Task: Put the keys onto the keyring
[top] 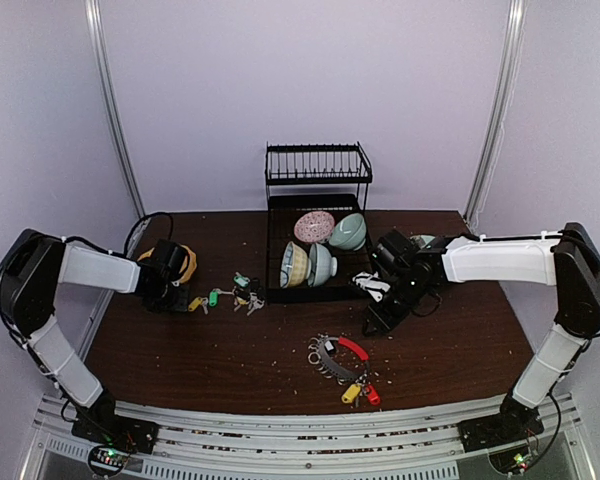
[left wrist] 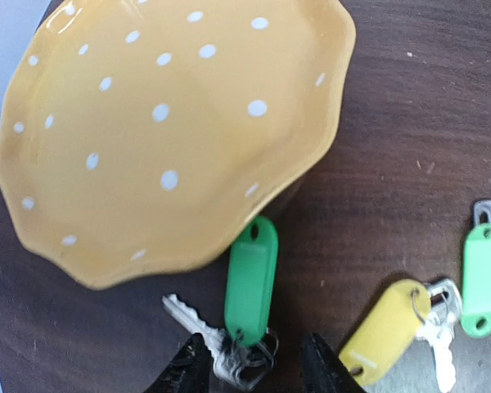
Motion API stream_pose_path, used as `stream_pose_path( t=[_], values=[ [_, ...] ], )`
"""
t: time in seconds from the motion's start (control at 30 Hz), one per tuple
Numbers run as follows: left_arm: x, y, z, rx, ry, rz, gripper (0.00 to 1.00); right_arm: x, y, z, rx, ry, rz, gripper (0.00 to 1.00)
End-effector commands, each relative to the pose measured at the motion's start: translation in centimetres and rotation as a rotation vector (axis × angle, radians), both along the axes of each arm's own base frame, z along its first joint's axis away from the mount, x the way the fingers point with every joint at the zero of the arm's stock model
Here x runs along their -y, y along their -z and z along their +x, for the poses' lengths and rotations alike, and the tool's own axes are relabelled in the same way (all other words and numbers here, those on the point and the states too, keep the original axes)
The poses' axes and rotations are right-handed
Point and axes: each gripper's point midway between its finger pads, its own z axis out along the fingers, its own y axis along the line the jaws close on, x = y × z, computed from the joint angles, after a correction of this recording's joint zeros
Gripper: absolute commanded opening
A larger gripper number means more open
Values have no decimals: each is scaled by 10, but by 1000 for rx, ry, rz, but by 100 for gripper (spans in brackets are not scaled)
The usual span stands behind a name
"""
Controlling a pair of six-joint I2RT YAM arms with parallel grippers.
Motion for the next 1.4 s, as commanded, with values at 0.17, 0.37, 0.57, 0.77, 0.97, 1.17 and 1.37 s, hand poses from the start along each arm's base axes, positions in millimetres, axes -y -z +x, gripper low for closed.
stream_pose_path(
  t=[0.17, 0.37, 0.57, 0.77, 0.97, 1.17, 1.37],
  values=[
    [-1, -12, 38, 119, -27, 36, 32, 4, -3, -10, -7, -16, 0, 40],
    [1, 3, 45, 81, -27, 54, 27, 3, -7, -10, -1, -18, 7, 40],
    [0, 9, 42, 53, -28, 61, 0, 5, -11, -11, 5, -19, 4, 40],
    [-3, 4, 36, 64, -35, 55, 0, 1, -14, -11, 7, -28, 22, 40],
    [28, -39, 36, 178, 61, -46, 0, 1, -20, -11, 16, -30, 27, 40],
    [90, -171, 6, 561, 230, -231, 0, -28, -73, -12, 142, -101, 200, 40],
    [134, -292, -60, 913, 378, -586, 0, -92, -167, -22, 511, -217, 440, 37]
  ],
)
